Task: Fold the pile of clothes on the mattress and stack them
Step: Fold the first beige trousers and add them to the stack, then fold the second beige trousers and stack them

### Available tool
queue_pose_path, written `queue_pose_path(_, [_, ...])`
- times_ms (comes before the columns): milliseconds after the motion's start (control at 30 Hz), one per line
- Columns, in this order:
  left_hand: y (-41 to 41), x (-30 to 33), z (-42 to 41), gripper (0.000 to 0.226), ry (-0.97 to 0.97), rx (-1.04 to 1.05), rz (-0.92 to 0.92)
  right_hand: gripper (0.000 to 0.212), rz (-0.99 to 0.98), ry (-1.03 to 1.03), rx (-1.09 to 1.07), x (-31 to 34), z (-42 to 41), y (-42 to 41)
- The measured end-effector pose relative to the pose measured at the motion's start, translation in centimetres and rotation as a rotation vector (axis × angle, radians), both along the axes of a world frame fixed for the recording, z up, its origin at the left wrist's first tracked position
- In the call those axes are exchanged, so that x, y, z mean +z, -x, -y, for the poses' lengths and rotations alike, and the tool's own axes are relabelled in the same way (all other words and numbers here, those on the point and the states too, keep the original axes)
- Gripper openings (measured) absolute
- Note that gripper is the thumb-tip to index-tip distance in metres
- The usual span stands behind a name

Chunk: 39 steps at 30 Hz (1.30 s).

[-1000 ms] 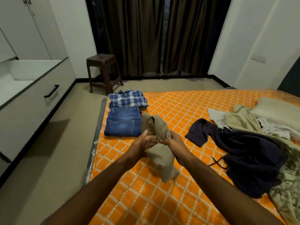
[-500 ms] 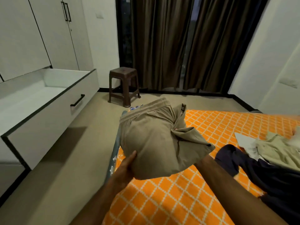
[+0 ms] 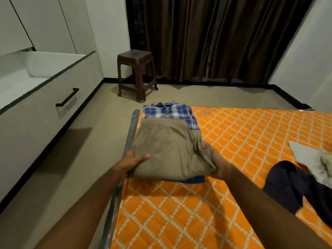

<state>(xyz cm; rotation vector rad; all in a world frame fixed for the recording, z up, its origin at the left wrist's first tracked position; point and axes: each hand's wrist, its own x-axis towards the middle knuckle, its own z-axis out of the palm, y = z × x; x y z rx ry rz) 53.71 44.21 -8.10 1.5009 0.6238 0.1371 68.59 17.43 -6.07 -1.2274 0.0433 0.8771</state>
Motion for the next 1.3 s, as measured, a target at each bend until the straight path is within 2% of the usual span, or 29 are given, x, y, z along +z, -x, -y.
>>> queue_pose_path(67, [0.5,-2.3,0.5,0.056,-0.062,0.057,0.013,0.043,-0.045,0.031,0.042,-3.0,0.8,0.6])
queue_pose_path(100, [0.2,-3.8,0.6,0.051,-0.095,0.097,-0.021,0.042,-0.001,0.107,0.036,-5.1,1.2,0.4])
queue_pose_path(167, [-0.3,-4.1,0.3,0.049,-0.083,0.121,-0.013,0.048,0.154,0.274,-0.010,-7.3,1.7,0.4])
queue_pose_path(267, [-0.6,-3.3,0.5,0.057,-0.221,0.118,-0.034,0.047,0.198,0.316,-0.075,-7.9,1.9,0.4])
queue_pose_path(333, [-0.2,-3.2,1.7,0.071,-0.452,0.174,-0.106,0.040,0.252,0.336,-0.054,-7.4,2.2,1.1])
queue_pose_path(433, [0.6,-2.5,4.2,0.082,-0.968,0.216,-0.294,0.022,0.371,0.428,0.018,-5.7,4.3,2.8])
queue_pose_path(500, [1.4,-2.2,6.8,0.076,-1.212,0.055,-0.375,0.026,0.437,0.522,0.093,-5.2,6.8,3.8])
queue_pose_path(567, [2.2,-2.3,9.8,0.067,-1.307,-0.169,-0.359,0.030,0.567,0.678,0.211,-4.9,10.1,4.7])
queue_pose_path(667, [3.2,-2.1,15.3,0.056,-1.417,-0.406,-0.242,0.031,0.821,0.867,0.335,-3.8,15.7,6.5])
queue_pose_path(733, [3.4,-2.2,19.0,0.053,-1.481,-0.507,-0.214,0.030,0.914,0.948,0.358,-2.9,19.7,7.4])
queue_pose_path(833, [2.7,-2.3,25.2,0.050,-1.474,-0.654,-0.146,0.035,0.980,1.095,0.345,-1.7,27.7,8.2])
queue_pose_path(867, [3.4,-2.4,24.8,0.048,-1.482,-0.645,-0.147,0.035,1.027,1.131,0.342,-2.2,27.7,8.1])
queue_pose_path(933, [2.0,-2.4,30.0,0.044,-1.446,-0.706,-0.063,0.037,1.068,1.311,0.274,-1.2,34.2,8.4])
queue_pose_path(1033, [0.8,-2.9,36.4,0.044,-1.432,-0.866,-0.050,0.046,1.038,1.553,0.119,-0.1,42.5,9.7])
queue_pose_path(1100, [-0.2,-3.5,41.2,0.044,-1.416,-0.960,0.001,0.065,0.973,1.669,0.050,-0.6,48.4,10.6])
queue_pose_path(1200, [-0.8,-4.3,46.2,0.046,-1.416,-1.067,0.033,0.089,1.014,1.722,-0.107,-2.3,53.2,11.6])
queue_pose_path(1300, [-1.7,-4.4,50.7,0.047,-1.397,-1.146,0.076,0.087,1.123,1.661,-0.459,-3.3,54.8,11.6])
